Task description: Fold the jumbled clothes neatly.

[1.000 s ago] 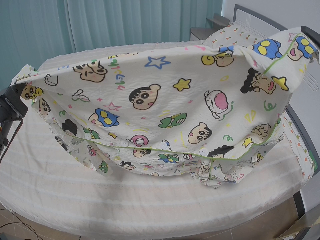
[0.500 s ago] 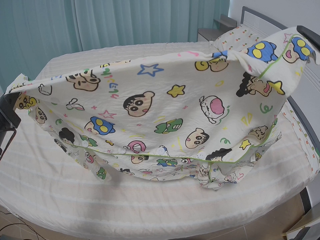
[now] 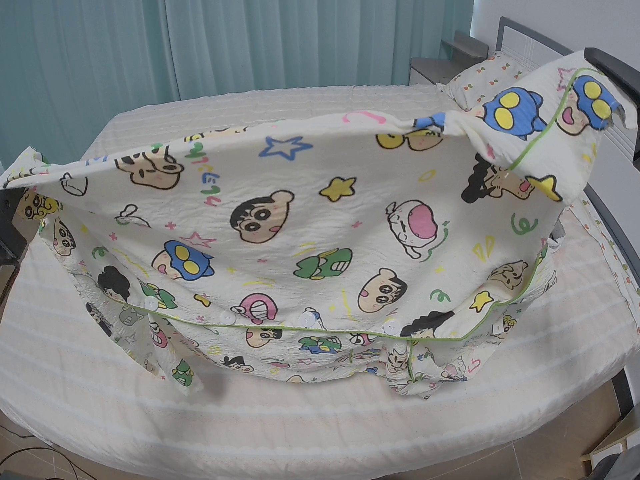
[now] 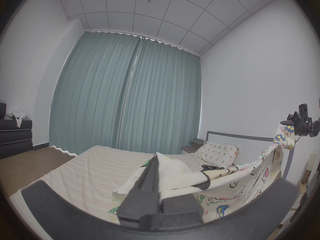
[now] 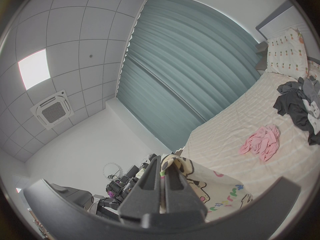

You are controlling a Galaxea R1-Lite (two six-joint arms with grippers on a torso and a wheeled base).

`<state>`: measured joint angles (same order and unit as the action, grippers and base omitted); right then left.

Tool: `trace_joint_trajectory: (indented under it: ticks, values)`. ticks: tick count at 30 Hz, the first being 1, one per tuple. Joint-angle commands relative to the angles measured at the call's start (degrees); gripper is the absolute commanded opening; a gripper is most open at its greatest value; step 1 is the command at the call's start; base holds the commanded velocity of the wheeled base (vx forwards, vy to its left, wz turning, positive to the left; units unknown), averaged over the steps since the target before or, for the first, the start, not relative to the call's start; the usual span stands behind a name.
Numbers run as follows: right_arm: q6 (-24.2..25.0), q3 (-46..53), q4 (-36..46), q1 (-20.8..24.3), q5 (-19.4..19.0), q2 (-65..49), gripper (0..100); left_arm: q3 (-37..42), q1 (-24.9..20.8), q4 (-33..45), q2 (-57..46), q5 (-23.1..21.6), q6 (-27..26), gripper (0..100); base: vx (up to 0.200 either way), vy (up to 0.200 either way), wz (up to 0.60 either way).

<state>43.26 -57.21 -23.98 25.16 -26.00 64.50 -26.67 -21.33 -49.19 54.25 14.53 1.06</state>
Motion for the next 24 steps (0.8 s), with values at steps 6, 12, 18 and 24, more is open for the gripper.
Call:
trace_joint_trajectory:
  ticks: [6, 12, 18, 24]
  values:
    - [-0.3, 1.2, 0.1, 0.6, 0.0, -1.7, 0, 0.6, -0.1, 0.0, 0.0, -0.1, 0.1, 0, -0.067, 0.000, 0.00]
    - [-0.3, 1.5, 0.2, 0.7, 0.1, -2.7, 0, 1.0, -0.2, 0.0, -0.2, -0.1, 0.1, 0, -0.200, 0.000, 0.00]
    - [-2.6, 3.2, 0.2, 0.9, 0.1, -4.9, 0, 1.7, -0.6, 0.1, -1.4, 0.0, 0.0, 0, -0.200, 0.000, 0.00]
    - [-3.0, 3.4, 0.2, 0.9, 0.0, -6.7, 0, 2.1, -0.6, 0.6, -2.9, 0.0, 0.0, 0, -0.200, 0.000, 0.00]
